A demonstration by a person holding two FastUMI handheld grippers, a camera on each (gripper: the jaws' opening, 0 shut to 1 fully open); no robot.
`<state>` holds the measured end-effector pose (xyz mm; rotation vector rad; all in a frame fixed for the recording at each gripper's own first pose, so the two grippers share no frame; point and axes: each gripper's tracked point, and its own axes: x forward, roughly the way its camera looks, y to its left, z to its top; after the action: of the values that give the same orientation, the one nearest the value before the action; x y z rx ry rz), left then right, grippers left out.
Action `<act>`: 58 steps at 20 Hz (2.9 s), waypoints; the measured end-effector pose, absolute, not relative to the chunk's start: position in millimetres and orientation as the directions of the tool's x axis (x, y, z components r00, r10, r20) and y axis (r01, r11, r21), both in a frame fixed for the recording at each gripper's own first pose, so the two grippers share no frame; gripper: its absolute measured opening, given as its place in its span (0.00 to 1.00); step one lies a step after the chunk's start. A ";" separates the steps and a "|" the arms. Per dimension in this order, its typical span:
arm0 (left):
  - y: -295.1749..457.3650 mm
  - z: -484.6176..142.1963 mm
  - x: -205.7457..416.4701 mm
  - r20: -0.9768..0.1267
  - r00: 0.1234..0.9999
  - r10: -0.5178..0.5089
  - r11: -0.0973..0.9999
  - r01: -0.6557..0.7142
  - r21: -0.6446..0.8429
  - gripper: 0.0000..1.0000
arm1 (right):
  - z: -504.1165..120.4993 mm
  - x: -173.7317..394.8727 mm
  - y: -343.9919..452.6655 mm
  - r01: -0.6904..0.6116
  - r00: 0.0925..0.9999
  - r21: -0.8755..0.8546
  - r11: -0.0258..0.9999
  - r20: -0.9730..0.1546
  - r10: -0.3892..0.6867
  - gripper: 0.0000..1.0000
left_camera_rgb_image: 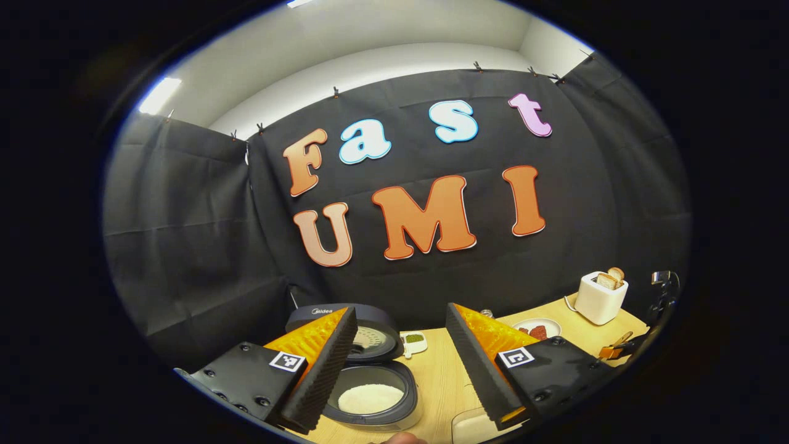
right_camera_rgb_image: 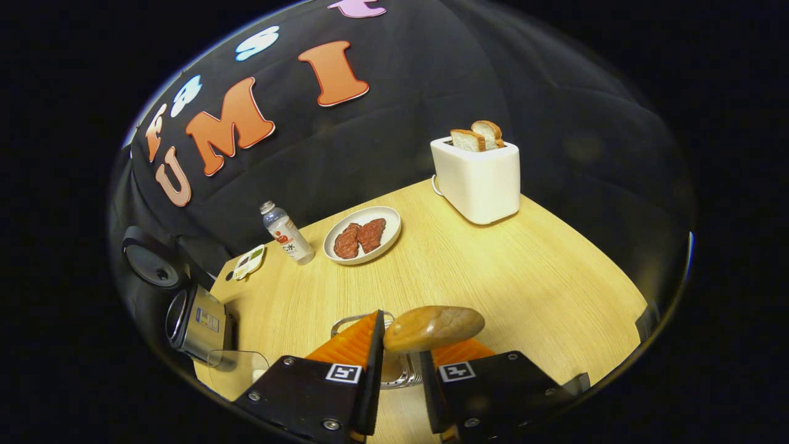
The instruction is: Close the left gripper, press the button to open the rice cooker; take a wooden spoon from the chopstick holder with the right hand, scoop a spoonful of rice and pour it into the rice cooker, then put the wooden spoon back into the chopstick holder.
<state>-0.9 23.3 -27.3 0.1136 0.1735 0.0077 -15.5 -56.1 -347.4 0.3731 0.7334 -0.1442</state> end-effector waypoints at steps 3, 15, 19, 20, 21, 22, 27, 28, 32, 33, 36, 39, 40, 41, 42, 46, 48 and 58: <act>30.3 -28.1 -2.7 -0.170 0.985 0.033 0.994 -0.014 0.108 1.00 | -345.5 -8.9 -48.1 0.249 0.743 0.307 0.919 -0.668 0.022 0.25; 50.9 -37.1 -6.8 -0.176 0.982 0.061 0.994 -0.044 0.102 0.98 | -336.6 -24.7 -33.6 0.215 0.782 0.341 0.915 -0.622 0.049 0.19; 61.7 -37.0 -7.1 -0.173 0.982 0.070 0.995 -0.055 0.088 0.98 | -325.4 -22.7 -39.5 0.241 0.772 0.330 0.913 -0.635 0.025 0.16; 65.1 -38.0 -6.4 -0.173 0.982 0.075 0.994 -0.061 0.087 0.98 | -319.1 -21.3 -39.5 0.236 0.778 0.330 0.914 -0.627 0.026 0.16; 67.8 -37.6 -6.2 -0.172 0.982 0.078 0.994 -0.064 0.086 0.98 | -312.0 -21.1 -39.8 0.228 0.783 0.323 0.919 -0.622 0.024 0.16; 70.7 -39.3 -5.6 -0.171 0.982 0.081 0.994 -0.067 0.088 0.98 | -303.8 -21.0 -39.9 0.221 0.790 0.314 0.923 -0.613 0.020 0.16; 79.0 -52.6 -4.9 -0.201 0.975 0.097 0.992 -0.077 0.105 0.99 | -260.3 -18.5 -31.2 0.174 0.816 0.288 0.942 -0.578 0.026 0.16; 78.0 -54.4 -4.7 -0.203 0.975 0.088 0.992 -0.068 0.104 0.99 | -250.3 -17.6 -26.6 0.158 0.824 0.297 0.942 -0.565 0.040 0.16; 75.5 -58.8 -0.2 -0.208 0.976 0.069 0.994 -0.050 0.092 1.00 | -221.1 -18.1 7.7 0.076 0.840 0.329 0.941 -0.530 0.117 0.16; 76.1 -59.3 0.3 -0.205 0.976 0.069 0.995 -0.052 0.089 1.00 | -218.3 -20.0 22.0 0.045 0.833 0.346 0.937 -0.531 0.156 0.15; 77.0 -61.6 -1.1 -0.205 0.976 0.066 0.995 -0.049 0.086 0.96 | -213.2 -23.8 58.3 -0.034 0.813 0.376 0.926 -0.528 0.244 0.16; 79.6 -68.7 -5.9 -0.221 0.973 0.061 0.996 -0.044 0.081 1.00 | -216.7 -34.3 93.0 -0.124 0.784 0.363 0.923 -0.535 0.316 0.16; 78.2 -73.6 -7.1 -0.232 0.971 0.056 0.996 -0.040 0.074 1.00 | -221.8 -39.0 103.6 -0.151 0.765 0.358 0.921 -0.547 0.338 0.16; 78.0 -76.6 -9.3 -0.242 0.969 0.053 0.997 -0.037 0.070 1.00 | -228.0 -42.7 109.9 -0.166 0.750 0.349 0.922 -0.563 0.348 0.16; 78.4 -79.3 -10.9 -0.249 0.967 0.053 0.997 -0.036 0.072 1.00 | -237.4 -46.0 115.6 -0.181 0.735 0.332 0.926 -0.580 0.351 0.16; 84.6 -88.3 -15.5 -0.268 0.961 0.065 0.995 -0.044 0.085 1.00 | -271.3 -49.0 130.8 -0.230 0.704 0.228 0.946 -0.632 0.324 0.16; 91.4 -92.1 -16.1 -0.282 0.956 0.079 0.994 -0.056 0.091 1.00 | -291.6 -50.8 136.2 -0.235 0.689 0.191 0.953 -0.659 0.302 0.16; 107.8 -112.2 -9.1 -0.327 0.943 0.063 0.996 -0.037 0.085 0.94 | -322.4 -53.3 138.6 -0.260 0.736 -0.068 0.963 -0.660 0.151 0.16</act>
<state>-9.1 107.8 -112.2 0.0783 0.3362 0.0509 -53.3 138.6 -322.4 -0.1601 0.7096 0.2268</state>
